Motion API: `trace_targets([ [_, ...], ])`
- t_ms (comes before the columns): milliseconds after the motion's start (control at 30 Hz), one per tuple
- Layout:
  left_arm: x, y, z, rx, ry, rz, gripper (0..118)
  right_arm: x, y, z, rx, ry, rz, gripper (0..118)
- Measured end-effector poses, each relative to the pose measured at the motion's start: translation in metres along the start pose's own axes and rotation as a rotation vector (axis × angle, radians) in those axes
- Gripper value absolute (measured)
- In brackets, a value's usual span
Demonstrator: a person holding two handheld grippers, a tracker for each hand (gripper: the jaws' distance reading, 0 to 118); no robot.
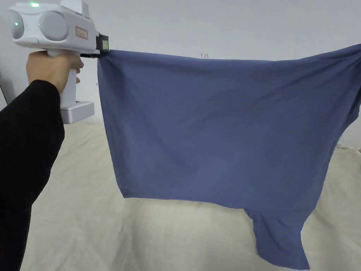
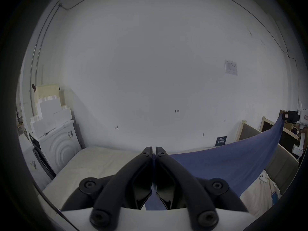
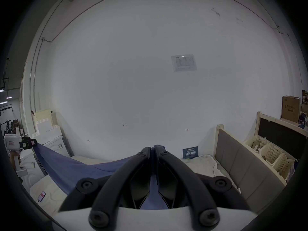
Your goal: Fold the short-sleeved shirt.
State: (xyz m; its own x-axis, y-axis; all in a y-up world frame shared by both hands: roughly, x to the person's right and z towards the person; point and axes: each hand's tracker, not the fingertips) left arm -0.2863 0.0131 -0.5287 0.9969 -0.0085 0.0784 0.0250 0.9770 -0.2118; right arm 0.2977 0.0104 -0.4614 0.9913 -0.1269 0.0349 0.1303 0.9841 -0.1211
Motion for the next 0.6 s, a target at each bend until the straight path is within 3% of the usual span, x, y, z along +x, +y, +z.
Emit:
trace_targets([
  [100, 0.001, 0.006, -0.009, -0.008, 0.018, -0.001, 0, 0.011, 0.006, -0.018, 0.004, -0.003, 0.017, 4],
  [167, -0.002, 0.002, -0.010, 0.006, 0.009, 0.023, 0, 0.014, 0.004, -0.022, 0.013, 0.010, -0.028, 4],
  [300, -0.006, -0.021, -0.022, -0.042, 0.014, 0.007, 0, 0.024, -0.014, -0.037, -0.013, 0.015, 0.005, 4],
  [600, -0.015, -0.118, -0.045, -0.184, 0.002, 0.051, 0, 0.047, -0.111, -0.062, -0.175, 0.019, -0.040, 4],
])
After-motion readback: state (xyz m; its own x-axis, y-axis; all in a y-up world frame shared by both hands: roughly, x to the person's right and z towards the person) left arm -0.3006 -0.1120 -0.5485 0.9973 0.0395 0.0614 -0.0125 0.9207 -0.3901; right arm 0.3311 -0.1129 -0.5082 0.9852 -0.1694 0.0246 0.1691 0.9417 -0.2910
